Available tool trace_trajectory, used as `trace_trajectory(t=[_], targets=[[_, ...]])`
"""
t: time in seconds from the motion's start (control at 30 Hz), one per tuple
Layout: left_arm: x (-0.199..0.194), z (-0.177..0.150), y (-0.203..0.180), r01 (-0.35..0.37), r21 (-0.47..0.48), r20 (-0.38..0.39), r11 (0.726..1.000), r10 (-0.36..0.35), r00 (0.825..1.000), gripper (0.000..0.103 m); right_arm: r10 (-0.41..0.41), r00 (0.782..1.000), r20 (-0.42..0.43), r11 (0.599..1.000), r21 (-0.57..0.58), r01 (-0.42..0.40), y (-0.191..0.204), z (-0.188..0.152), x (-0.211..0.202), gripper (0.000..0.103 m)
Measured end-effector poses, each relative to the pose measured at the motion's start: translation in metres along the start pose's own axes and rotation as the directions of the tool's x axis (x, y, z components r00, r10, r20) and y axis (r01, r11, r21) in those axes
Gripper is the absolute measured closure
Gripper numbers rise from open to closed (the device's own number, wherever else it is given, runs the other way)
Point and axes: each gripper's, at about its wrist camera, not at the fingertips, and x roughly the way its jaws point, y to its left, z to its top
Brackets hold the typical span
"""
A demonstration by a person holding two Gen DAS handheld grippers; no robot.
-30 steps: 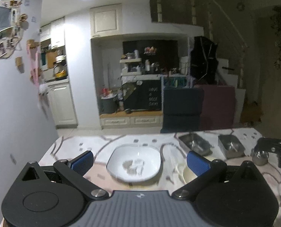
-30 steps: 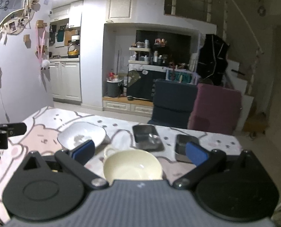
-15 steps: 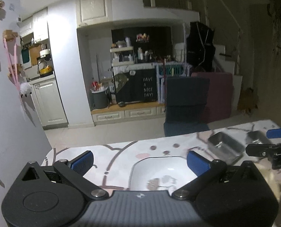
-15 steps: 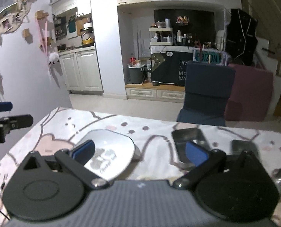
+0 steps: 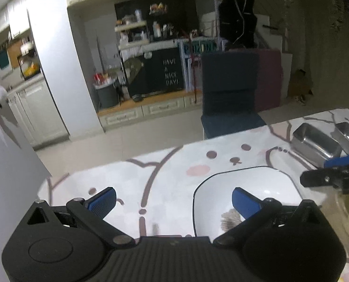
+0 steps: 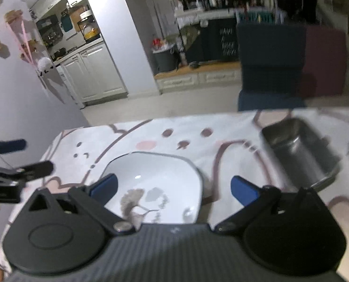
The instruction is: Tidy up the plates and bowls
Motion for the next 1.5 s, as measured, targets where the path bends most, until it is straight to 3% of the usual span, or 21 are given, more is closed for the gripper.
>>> trace_trajectory(t=[0.13,0.2,0.33,0.4,0.47,0.7,1.0,1.17,1.27,1.5], targets=[[0.025,-0.005,0.006,0.027,-0.010,-0.065,1.000,-0.027,0.998,0.000,0.037,0.994,-0.105,0.990,0.139,-0.022,-0.011,0.002,0.030,0.002],[0.036,-0.008,0.008,0.054,-0.015,-0.107,0.998,-0.055,0.993,0.007,0.057,0.987,-0.149,0.980,0.197,-0.027,-0.013,0.001,0.036,0.016],[0.060,-0.013,0.012,0.099,-0.083,-0.197,0.992,-0.114,0.974,0.029,0.049,0.976,-0.211,0.968,0.252,0.006,-0.020,-0.004,0.052,0.039],[0.071,-0.017,0.016,0.108,-0.138,-0.234,0.985,-0.139,0.962,0.041,0.027,0.973,-0.231,0.965,0.262,0.035,-0.020,-0.005,0.056,0.056],[0.080,-0.021,0.020,0.125,-0.195,-0.263,0.973,-0.175,0.949,0.054,0.025,0.968,-0.249,0.961,0.273,0.045,-0.019,-0.004,0.058,0.065],[0.092,-0.028,0.017,0.195,-0.267,-0.282,0.944,-0.270,0.921,0.092,-0.009,0.956,-0.295,0.979,0.193,0.069,-0.015,-0.003,0.060,0.080],[0.093,-0.023,0.012,0.175,-0.264,-0.297,0.949,-0.253,0.921,0.092,-0.048,0.949,-0.311,0.991,0.102,0.084,-0.006,-0.005,0.075,0.079],[0.085,-0.028,0.005,0.135,-0.257,-0.274,0.957,-0.206,0.939,0.092,-0.058,0.962,-0.265,0.991,0.104,0.088,-0.006,-0.009,0.075,0.084],[0.076,-0.030,0.009,0.128,-0.295,-0.261,0.947,-0.209,0.943,0.092,-0.046,0.967,-0.250,0.985,0.150,0.085,-0.011,-0.007,0.072,0.087],[0.032,-0.014,0.012,0.110,-0.350,-0.201,0.930,-0.189,0.961,0.092,0.006,0.981,-0.195,0.991,0.132,0.020,-0.007,0.012,0.042,0.090]])
